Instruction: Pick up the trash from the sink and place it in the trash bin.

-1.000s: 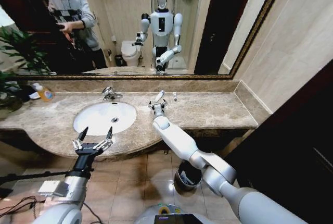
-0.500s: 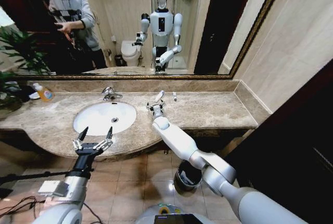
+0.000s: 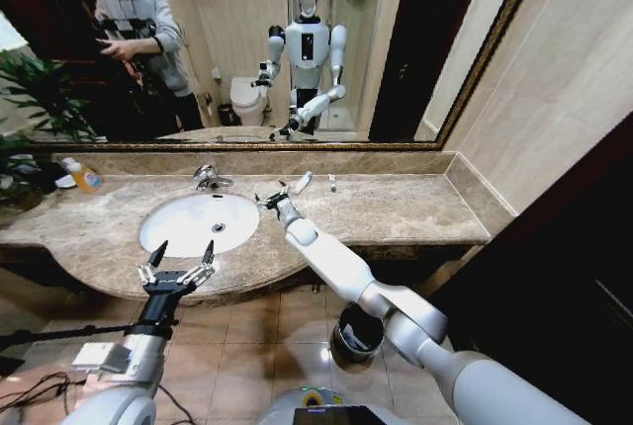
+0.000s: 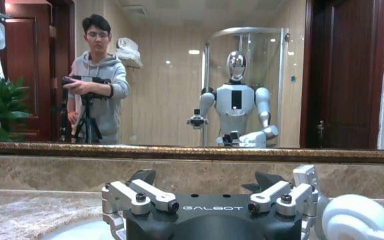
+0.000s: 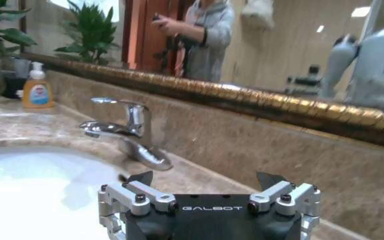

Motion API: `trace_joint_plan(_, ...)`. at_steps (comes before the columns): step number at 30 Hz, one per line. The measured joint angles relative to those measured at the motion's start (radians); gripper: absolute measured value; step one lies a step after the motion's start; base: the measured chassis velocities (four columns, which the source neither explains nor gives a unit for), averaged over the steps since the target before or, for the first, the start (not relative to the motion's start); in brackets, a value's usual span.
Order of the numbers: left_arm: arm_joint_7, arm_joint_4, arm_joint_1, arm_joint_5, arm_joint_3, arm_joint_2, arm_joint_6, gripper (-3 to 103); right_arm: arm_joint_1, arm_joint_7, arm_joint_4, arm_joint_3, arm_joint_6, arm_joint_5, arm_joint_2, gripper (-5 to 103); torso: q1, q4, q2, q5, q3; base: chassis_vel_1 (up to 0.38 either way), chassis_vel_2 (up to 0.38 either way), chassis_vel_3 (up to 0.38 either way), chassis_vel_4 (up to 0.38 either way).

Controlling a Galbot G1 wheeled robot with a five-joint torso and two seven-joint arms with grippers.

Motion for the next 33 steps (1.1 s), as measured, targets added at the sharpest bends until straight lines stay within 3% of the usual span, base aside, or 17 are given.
trace_joint_plan(4, 0.0, 0.0, 0.0, 0.0, 0.0, 0.0, 0.0, 100, 0.043, -0.013, -0.004, -0.019, -0.135, 0.111, 0.0, 100, 0.0, -0.0001, 0.0, 0.0, 0.0, 0.0, 0.0, 0.0, 0.0)
trace_joint_plan(7, 0.0, 0.0, 0.0, 0.0, 0.0, 0.0, 0.0, 100, 0.084, 0.024, -0.044, -0.021, -0.221, 0.204, 0.0, 100, 0.0, 0.0001, 0.0, 0.0, 0.0, 0.0, 0.0, 0.0, 0.0)
trace_joint_plan(17, 0.0, 0.0, 0.0, 0.0, 0.0, 0.0, 0.0, 100, 0.11, 0.123, -0.089, 0.004, -0.271, 0.293, 0.0, 100, 0.0, -0.0001, 0.0, 0.0, 0.0, 0.0, 0.0, 0.0, 0.0)
trace_joint_plan(26, 0.0, 0.0, 0.0, 0.0, 0.0, 0.0, 0.0, 100, 0.098, 0.172, -0.064, 0.023, -0.286, 0.31, 0.0, 100, 0.0, -0.0001, 0.0, 0.0, 0.0, 0.0, 0.0, 0.0, 0.0)
trace_joint_plan(33, 0.0, 0.0, 0.0, 0.0, 0.0, 0.0, 0.0, 100, 0.095, 0.224, -0.049, 0.032, -0.306, 0.338, -0.061, 100, 0.0, -0.0001, 0.0, 0.0001, 0.0, 0.0, 0.0, 0.0, 0.0)
